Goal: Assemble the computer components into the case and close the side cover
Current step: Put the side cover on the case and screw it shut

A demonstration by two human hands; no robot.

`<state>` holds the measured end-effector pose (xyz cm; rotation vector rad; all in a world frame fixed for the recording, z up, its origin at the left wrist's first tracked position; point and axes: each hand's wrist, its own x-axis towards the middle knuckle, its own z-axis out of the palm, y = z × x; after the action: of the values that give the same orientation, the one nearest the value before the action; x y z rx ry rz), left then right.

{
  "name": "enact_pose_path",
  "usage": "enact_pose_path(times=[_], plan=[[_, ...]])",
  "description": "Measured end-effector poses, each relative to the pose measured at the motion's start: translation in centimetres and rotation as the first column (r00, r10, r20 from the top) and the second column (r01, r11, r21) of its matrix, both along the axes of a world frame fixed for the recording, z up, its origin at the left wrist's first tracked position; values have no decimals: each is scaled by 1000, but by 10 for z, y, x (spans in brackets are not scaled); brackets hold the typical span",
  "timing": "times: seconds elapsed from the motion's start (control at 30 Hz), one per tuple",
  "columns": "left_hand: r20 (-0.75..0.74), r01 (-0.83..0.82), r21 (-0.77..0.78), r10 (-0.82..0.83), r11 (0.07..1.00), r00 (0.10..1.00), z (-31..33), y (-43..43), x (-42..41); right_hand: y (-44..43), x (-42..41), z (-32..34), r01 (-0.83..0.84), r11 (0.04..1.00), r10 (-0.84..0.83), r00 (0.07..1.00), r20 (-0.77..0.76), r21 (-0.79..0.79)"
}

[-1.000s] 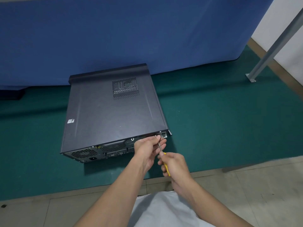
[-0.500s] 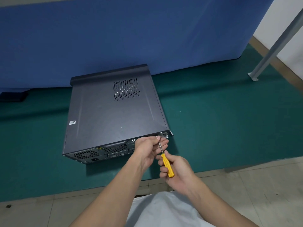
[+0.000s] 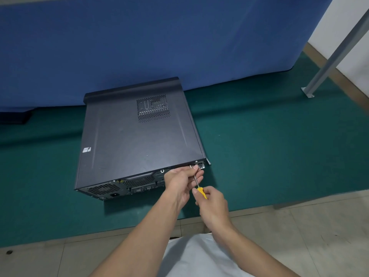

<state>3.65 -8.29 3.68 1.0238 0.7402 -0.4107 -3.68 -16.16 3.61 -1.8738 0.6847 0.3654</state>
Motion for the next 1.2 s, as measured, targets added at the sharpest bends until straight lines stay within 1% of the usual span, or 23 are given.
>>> enact_pose_path(times=[0.03, 0.07, 0.1, 0.13, 0.17, 0.2, 0.23, 0.27, 0.3, 0.33, 0.37, 0.4, 0.43, 0.5, 0.57, 0.67, 0.77, 0.87, 0.97, 1.03, 1.1, 1.17, 1.2], plan=[[3, -4, 0, 3, 1000, 1000, -1, -1, -1, 1, 0, -2, -41, 997, 42, 999, 25, -67], [6, 10, -11, -10, 1000, 1000, -1, 0, -1, 1, 0, -2, -31, 999, 30, 999, 32, 38], [9, 41, -36, -41, 998, 999, -1, 2, -2, 0, 2, -3, 50, 956, -53, 999, 2, 290], [12, 84, -66, -83, 994, 996, 1, 5, -1, -2, 4, -1, 159, 809, -130, 987, -92, 565], [14, 122, -87, -121, 989, 993, 1, 7, 0, -4, 6, 3, 254, 625, -166, 967, -192, 738], [16, 136, -95, -135, 986, 991, 1, 9, 1, -5, 5, 6, 304, 508, -169, 953, -253, 806], [15, 121, -89, -121, 989, 993, 1, 8, 1, -6, 5, 8, 308, 504, -164, 951, -260, 807], [13, 89, -76, -88, 993, 996, 1, 6, 1, -5, 3, 9, 259, 624, -155, 966, -209, 737], [11, 54, -63, -54, 997, 998, 1, 3, 1, -3, 2, 9, 159, 813, -114, 987, -116, 560], [10, 21, -62, -20, 998, 1000, 0, 0, 0, 0, 0, 10, 36, 958, -31, 999, -22, 283], [5, -7, -70, 8, 998, 1000, 0, -3, -1, 3, -2, 10, -64, 998, 64, 996, 55, -7], [0, -24, -84, 24, 996, 1000, 0, -4, -2, 6, -2, 9, -128, 967, 152, 983, 100, -219], [-4, -26, -96, 26, 995, 1000, -1, -3, -2, 9, -1, 8, -168, 926, 216, 970, 110, -337], [1, 25, -109, -25, 994, 1000, 0, 2, 0, 11, 4, 3, -200, 888, 255, 963, 84, -413], [5, 79, -145, -79, 986, 997, 2, 8, 2, 10, 10, -4, -214, 892, 262, 963, 69, -399], [-32, 67, -207, -75, 976, 997, 2, 11, 4, 6, 13, -9, -177, 934, 214, 973, 90, -310], [-28, 82, -187, -89, 979, 996, 2, 10, 4, 5, 15, -15, -130, 968, 159, 979, 126, -215], [-20, 106, -161, -111, 981, 994, 2, 11, 4, 6, 12, -17, 28, 992, -39, 995, 87, 123], [-26, 116, -127, -120, 985, 992, 5, 10, 4, 5, 12, -15, 139, 915, -142, 990, -21, 378], [-41, 137, -34, -139, 990, 989, 9, 7, 4, -3, 12, -9, 74, 913, -76, 997, -11, 401], [-92, 212, 181, -198, 960, 976, 16, 7, 7, -19, 13, -5, -70, 953, 63, 997, 32, 295], [-155, 357, 458, -323, 814, 934, 26, 10, 12, -38, 11, -3, -172, 974, 164, 984, 66, 147], [-179, 411, 612, -388, 676, 904, 31, 11, 17, -49, 11, -3, -141, 978, 131, 989, 74, 152]])
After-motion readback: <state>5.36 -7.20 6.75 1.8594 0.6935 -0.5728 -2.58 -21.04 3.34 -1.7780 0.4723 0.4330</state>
